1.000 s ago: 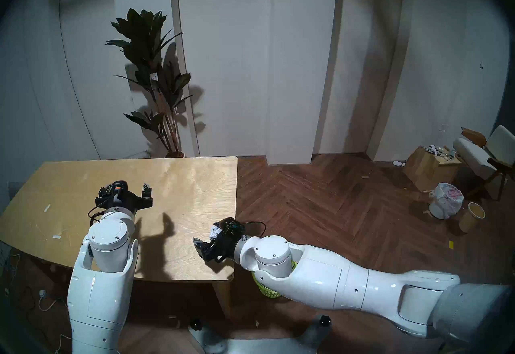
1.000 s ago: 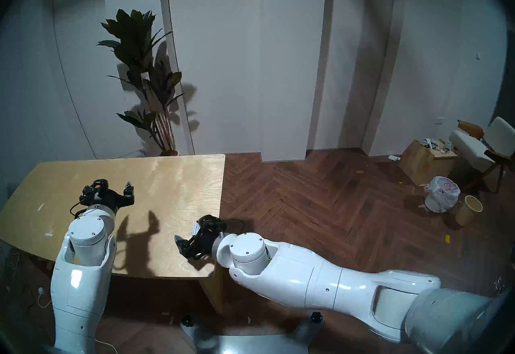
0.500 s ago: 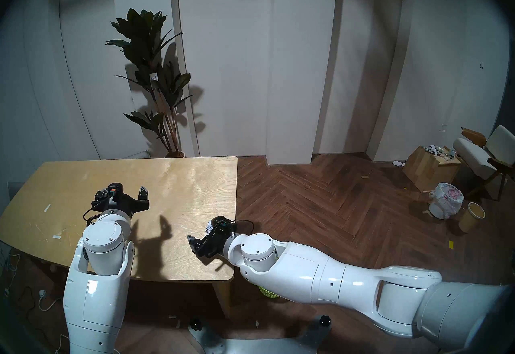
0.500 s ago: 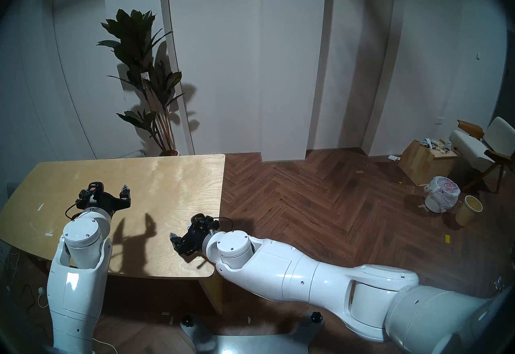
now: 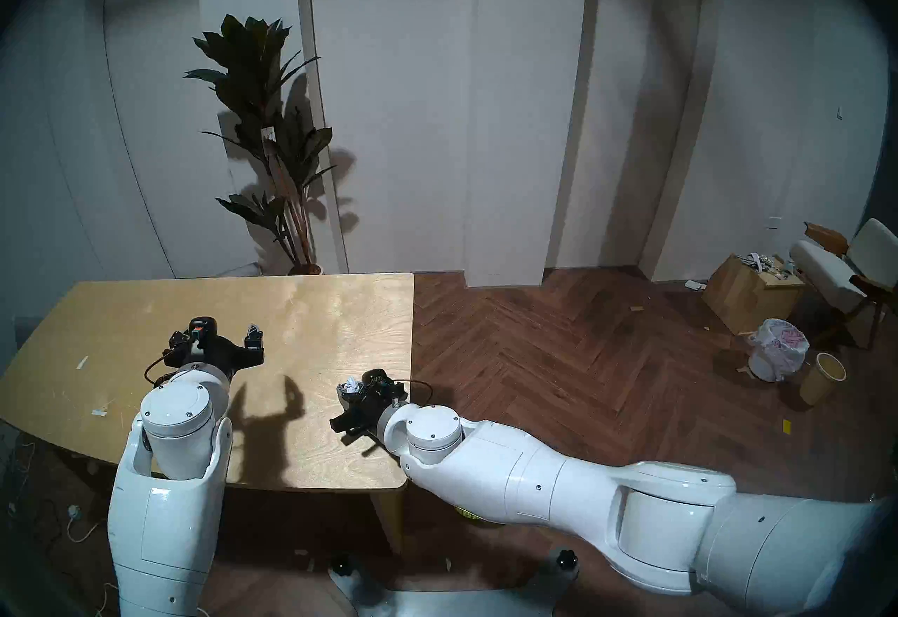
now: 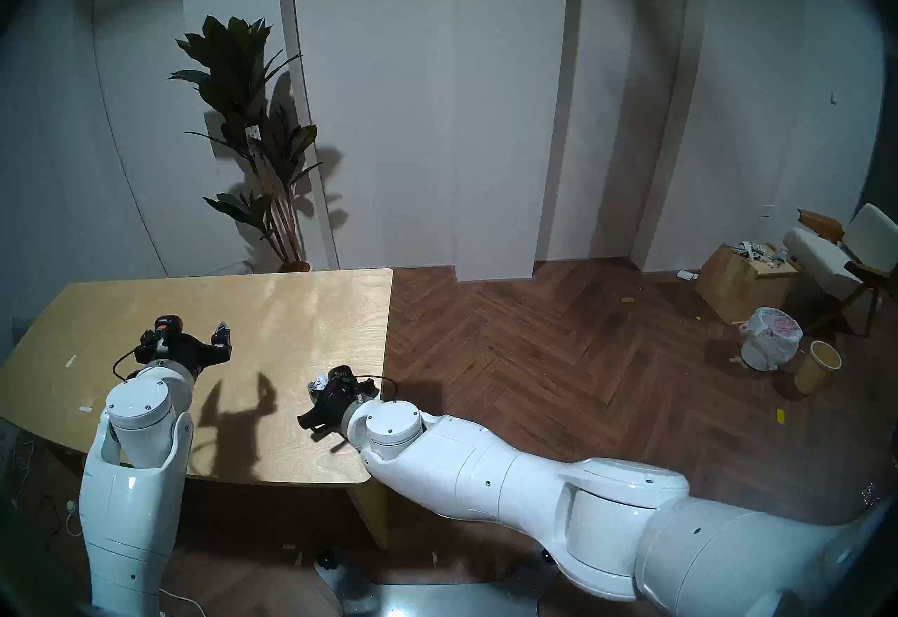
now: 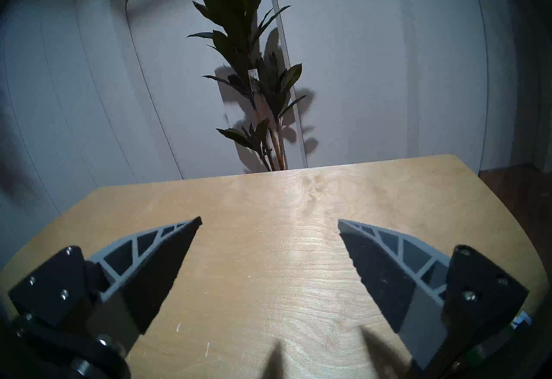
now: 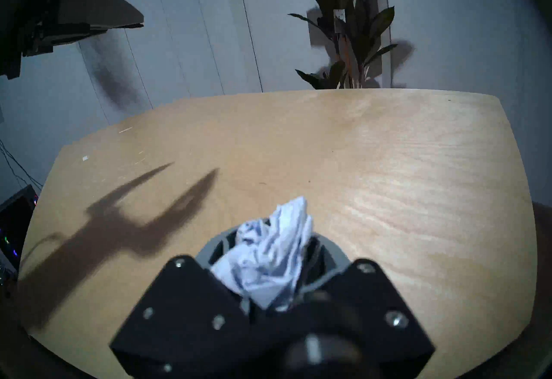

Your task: Put the trash into the trash bin on the ground

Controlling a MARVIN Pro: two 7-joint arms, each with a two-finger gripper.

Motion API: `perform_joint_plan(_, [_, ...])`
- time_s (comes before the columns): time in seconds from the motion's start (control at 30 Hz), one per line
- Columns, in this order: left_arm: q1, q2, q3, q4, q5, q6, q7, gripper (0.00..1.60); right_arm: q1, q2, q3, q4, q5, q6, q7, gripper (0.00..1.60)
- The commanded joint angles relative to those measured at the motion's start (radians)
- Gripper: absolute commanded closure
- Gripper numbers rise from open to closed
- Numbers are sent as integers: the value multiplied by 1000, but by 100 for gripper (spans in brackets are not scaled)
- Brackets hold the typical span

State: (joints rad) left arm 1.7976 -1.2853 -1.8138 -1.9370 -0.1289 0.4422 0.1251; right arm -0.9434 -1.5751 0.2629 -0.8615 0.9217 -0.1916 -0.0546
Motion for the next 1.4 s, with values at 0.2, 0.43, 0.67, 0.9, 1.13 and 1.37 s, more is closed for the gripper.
perform_joint_plan(0.2, [-26,3,30,-32,11,-3,1,0,24,50,114,-56,5,-211,78,160])
perform_joint_plan(0.43, [-40,7,48,-27,18,-8,2,0,14,162,157,-92,13,-282,77,160])
perform_joint_plan(0.67, [-63,13,59,4,28,-21,7,0,-3,248,204,-92,20,-315,84,160])
perform_joint_plan(0.9, [-87,15,63,48,33,-42,19,0,-36,327,220,-112,47,-323,107,160])
perform_joint_plan(1.13, [-70,9,66,42,37,-62,29,0,-41,326,231,-37,69,-330,128,160])
perform_joint_plan(1.37, [-15,-3,64,-3,36,-79,39,0,7,241,228,133,82,-293,132,160])
